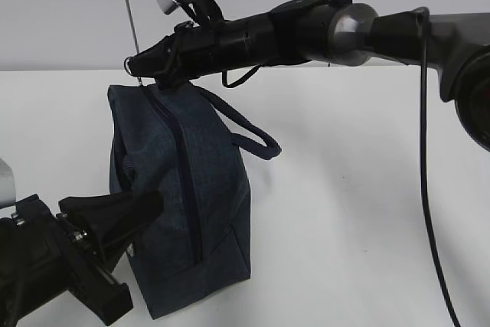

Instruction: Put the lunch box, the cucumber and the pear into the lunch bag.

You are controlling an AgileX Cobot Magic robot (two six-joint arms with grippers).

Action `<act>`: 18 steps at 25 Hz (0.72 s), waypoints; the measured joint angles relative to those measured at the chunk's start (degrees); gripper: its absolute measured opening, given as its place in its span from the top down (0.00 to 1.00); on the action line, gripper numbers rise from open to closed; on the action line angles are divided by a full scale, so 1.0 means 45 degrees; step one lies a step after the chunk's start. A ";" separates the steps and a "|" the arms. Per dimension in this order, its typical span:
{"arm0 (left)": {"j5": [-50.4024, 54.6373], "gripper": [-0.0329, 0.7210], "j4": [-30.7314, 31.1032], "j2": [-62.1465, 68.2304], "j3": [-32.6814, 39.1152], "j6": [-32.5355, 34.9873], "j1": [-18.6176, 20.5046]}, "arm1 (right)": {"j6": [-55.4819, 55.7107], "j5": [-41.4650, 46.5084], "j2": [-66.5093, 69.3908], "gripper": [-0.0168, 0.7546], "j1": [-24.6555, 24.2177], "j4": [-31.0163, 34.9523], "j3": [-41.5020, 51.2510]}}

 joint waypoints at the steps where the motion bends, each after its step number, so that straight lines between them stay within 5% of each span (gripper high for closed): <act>1: 0.0005 0.95 0.0062 0.0000 0.0000 -0.0012 0.0000 | 0.0000 -0.0058 0.0000 0.98 0.0058 -0.0082 0.0000; 18: -0.0042 0.95 0.1569 0.0000 0.0251 -0.0799 0.0063 | 0.0000 0.0048 0.0000 0.98 0.0129 -0.0378 0.0000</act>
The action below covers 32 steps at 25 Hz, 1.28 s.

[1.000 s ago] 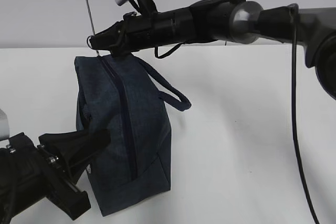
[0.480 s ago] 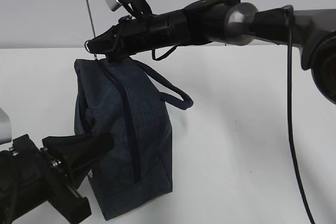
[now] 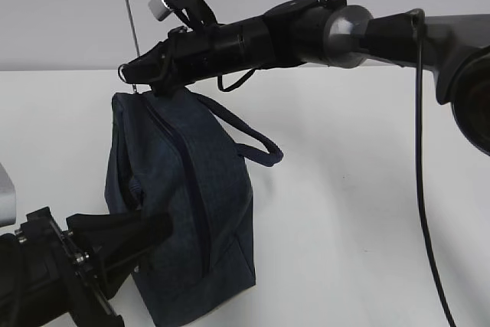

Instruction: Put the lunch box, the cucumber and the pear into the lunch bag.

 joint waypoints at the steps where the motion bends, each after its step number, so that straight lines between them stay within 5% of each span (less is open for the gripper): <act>1: 0.0000 0.95 0.0088 0.0000 0.0000 -0.0067 0.0000 | 0.0000 0.0030 0.0000 0.98 0.0008 -0.0001 0.0000; 12: 0.0000 0.95 0.0272 0.0000 0.0011 -0.0261 0.0006 | 0.0077 0.0087 0.0006 0.98 0.0029 -0.0078 0.0000; 23: -0.0145 0.94 -0.1546 0.0000 0.0104 -0.0261 -0.0078 | 0.0282 0.0143 0.0070 0.96 0.0029 -0.0024 0.0000; 26: -0.0145 0.94 -0.1629 0.0000 0.0104 -0.0280 -0.0093 | 0.0282 0.0442 0.0070 0.86 0.0029 -0.0007 0.0000; 32: -0.0154 0.93 -0.1880 0.0000 0.0104 -0.0699 -0.0098 | 0.0874 0.0625 0.0070 0.43 0.0029 -0.0088 0.0000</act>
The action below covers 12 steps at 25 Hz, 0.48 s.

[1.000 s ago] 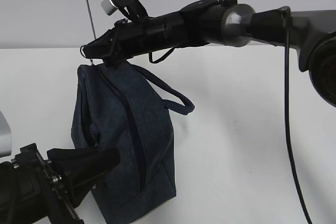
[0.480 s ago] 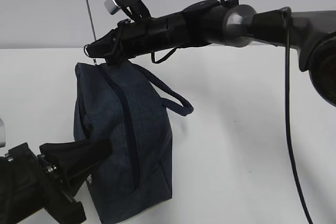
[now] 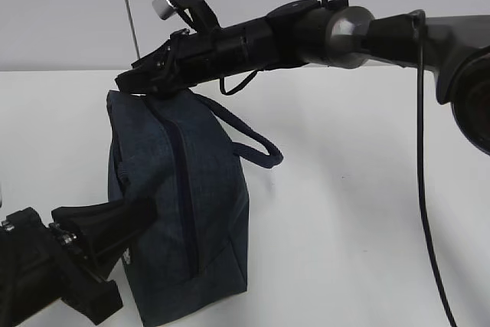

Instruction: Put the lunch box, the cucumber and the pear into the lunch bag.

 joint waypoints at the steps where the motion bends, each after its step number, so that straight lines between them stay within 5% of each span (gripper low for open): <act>1: 0.0000 0.93 -0.0092 0.0000 0.0000 0.0002 0.0000 | 0.0128 0.0092 0.0000 0.41 0.0000 -0.0120 0.0000; 12: 0.0000 0.84 -0.0445 0.0000 0.0000 -0.0086 -0.0015 | 0.1212 0.0795 -0.0871 0.36 -0.0024 -0.2016 0.0000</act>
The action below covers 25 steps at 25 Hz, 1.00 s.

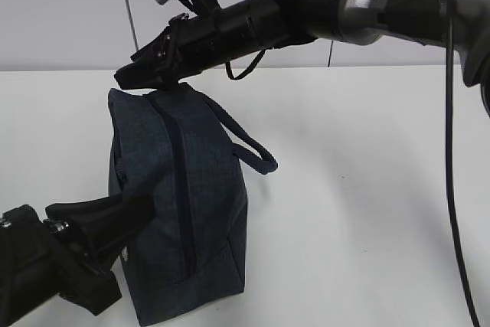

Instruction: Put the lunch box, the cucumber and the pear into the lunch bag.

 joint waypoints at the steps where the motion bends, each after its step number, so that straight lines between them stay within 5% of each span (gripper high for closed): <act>1: 0.0000 0.81 -0.0002 0.0000 0.0000 0.0000 0.0000 | 0.0031 0.0000 -0.0075 0.36 0.0000 -0.0002 0.0000; 10: 0.0000 0.54 -0.0044 0.0000 0.0025 0.0000 0.0000 | 0.0284 0.0345 -0.0434 0.36 0.0000 -0.0101 0.0000; 25: 0.0029 0.48 0.1069 -0.0663 0.0950 -0.0052 0.0000 | 0.1047 0.1100 -0.1375 0.36 0.0000 -0.0484 0.0000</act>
